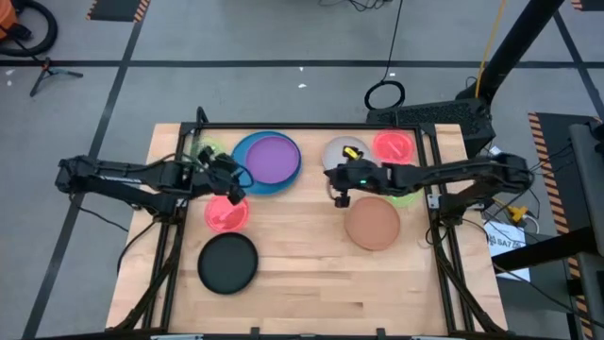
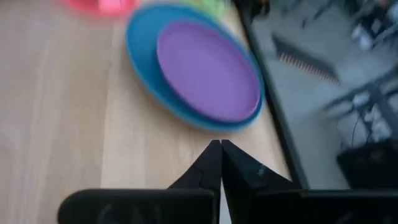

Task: Stack plastic plates
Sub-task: Stack the black plate on the violet plate

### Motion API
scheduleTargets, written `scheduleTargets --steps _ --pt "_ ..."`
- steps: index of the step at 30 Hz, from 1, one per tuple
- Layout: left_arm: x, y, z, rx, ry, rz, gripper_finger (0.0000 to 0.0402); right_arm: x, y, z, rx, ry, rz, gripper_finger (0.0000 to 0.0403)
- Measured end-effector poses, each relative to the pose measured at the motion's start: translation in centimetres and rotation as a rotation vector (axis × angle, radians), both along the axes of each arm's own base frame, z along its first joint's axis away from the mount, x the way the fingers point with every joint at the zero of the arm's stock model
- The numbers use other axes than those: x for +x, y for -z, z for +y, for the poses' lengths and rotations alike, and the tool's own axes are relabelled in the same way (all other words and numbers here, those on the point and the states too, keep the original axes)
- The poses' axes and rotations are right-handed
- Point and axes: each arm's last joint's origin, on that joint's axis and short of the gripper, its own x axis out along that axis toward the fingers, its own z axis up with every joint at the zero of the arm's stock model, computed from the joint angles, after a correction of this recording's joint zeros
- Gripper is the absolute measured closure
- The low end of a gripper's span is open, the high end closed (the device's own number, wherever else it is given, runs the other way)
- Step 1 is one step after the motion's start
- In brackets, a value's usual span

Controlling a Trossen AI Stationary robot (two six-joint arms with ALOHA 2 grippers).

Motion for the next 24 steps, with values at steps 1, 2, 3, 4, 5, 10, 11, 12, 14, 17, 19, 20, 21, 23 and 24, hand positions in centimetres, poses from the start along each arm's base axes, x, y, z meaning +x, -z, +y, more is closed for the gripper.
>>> scheduleTargets --steps 1,2,3,4,5,10,11,12,14,17,19,20,21,23,24 --pt "0.4 0.3 -0.2 -0.02 0.032 0.022 0.0259 -0.5 -0.5 0.1 -0.005 -0.02 -0.036 0.04" --pt "0.7 0.7 -0.4 -0.041 0.064 0.048 0.0259 -0.9 -1.1 0.3 -0.011 -0.044 -0.08 0.04" --pt "1.1 1.1 -0.6 -0.069 0.096 0.072 0.0259 -1.3 -1.7 0.5 -0.014 -0.072 -0.118 0.0401" --pt "1.4 1.5 -0.8 -0.096 0.123 0.096 0.0259 -1.7 -2.2 0.7 -0.016 -0.099 -0.15 0.0401" --pt "1.7 1.9 -1.0 -0.124 0.151 0.12 0.0259 -2.1 -2.7 0.9 -0.018 -0.122 -0.179 0.0402" --pt "3.1 3.9 -1.8 -0.252 0.306 0.248 0.0259 -3.5 -4.8 1.8 -0.03 -0.177 -0.263 0.0402" --pt "3.4 4.3 -2.0 -0.282 0.344 0.274 0.0259 -3.7 -5.0 1.9 -0.034 -0.186 -0.269 0.0402" --pt "3.6 4.6 -2.2 -0.311 0.386 0.298 0.0259 -3.9 -5.2 2.1 -0.037 -0.193 -0.275 0.0402" --pt "3.9 5.4 -2.7 -0.365 0.471 0.346 0.0259 -4.1 -5.4 2.5 -0.038 -0.208 -0.283 0.0402" --pt "4.4 6.3 -3.5 -0.402 0.556 0.406 0.0259 -4.3 -5.4 3.0 -0.041 -0.235 -0.265 0.0402" --pt "4.6 6.9 -4.0 -0.41 0.588 0.44 0.0259 -4.3 -5.3 3.3 -0.044 -0.247 -0.257 0.0402" --pt "4.7 7.2 -4.2 -0.419 0.6 0.456 0.0259 -4.3 -5.3 3.3 -0.045 -0.25 -0.252 0.0402" --pt "4.8 7.4 -4.5 -0.434 0.613 0.47 0.0259 -4.3 -5.3 3.4 -0.046 -0.252 -0.251 0.0402" --pt "4.9 7.9 -4.9 -0.46 0.637 0.492 0.0259 -4.3 -5.3 3.4 -0.049 -0.252 -0.249 0.0402" --pt "4.9 8.1 -5.2 -0.469 0.647 0.502 0.0259 -4.3 -5.3 3.4 -0.049 -0.252 -0.249 0.0402"
